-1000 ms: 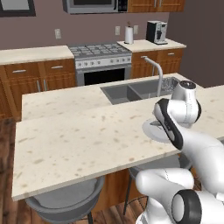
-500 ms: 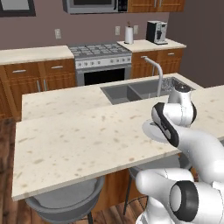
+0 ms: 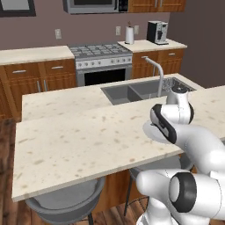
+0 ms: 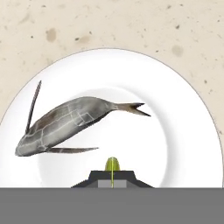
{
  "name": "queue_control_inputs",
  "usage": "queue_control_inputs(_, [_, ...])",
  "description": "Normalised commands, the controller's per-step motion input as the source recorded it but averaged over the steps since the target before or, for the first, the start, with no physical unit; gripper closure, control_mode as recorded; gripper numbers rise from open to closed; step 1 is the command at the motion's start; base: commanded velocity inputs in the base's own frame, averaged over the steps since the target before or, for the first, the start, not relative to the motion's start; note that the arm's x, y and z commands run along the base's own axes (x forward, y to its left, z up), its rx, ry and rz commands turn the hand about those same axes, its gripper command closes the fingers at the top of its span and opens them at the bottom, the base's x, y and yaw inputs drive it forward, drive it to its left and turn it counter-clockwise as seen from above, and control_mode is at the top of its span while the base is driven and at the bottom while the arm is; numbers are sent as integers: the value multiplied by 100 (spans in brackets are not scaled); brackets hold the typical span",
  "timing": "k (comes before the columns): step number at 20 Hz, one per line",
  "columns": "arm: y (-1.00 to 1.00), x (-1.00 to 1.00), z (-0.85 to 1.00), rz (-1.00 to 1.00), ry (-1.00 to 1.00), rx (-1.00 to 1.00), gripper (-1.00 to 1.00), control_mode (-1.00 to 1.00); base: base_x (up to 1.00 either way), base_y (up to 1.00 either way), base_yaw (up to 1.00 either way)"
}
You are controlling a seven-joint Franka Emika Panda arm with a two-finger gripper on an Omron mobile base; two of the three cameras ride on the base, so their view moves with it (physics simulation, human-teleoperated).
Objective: Take the lemon wedge from the fridge and place it on the plate with fish on the dining counter.
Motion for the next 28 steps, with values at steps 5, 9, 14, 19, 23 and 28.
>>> queue_control_inputs(5, [-6, 0, -23, -6, 0, 0, 100, -100, 0, 0, 0])
queue_control_inputs(9, [-4, 3, -14, -3, 0, 0, 100, -100, 0, 0, 0])
queue_control_inputs(14, [-1, 7, -2, 0, 0, 0, 100, -100, 0, 0, 0])
queue_control_inputs(19, [0, 0, 0, 0, 0, 0, -100, -100, 0, 0, 0])
queue_control_inputs(23, [1, 0, 22, -3, 1, 0, -100, -100, 0, 0, 0])
queue_control_inputs(28, [15, -55, 65, -2, 0, 0, -100, -100, 0, 0, 0])
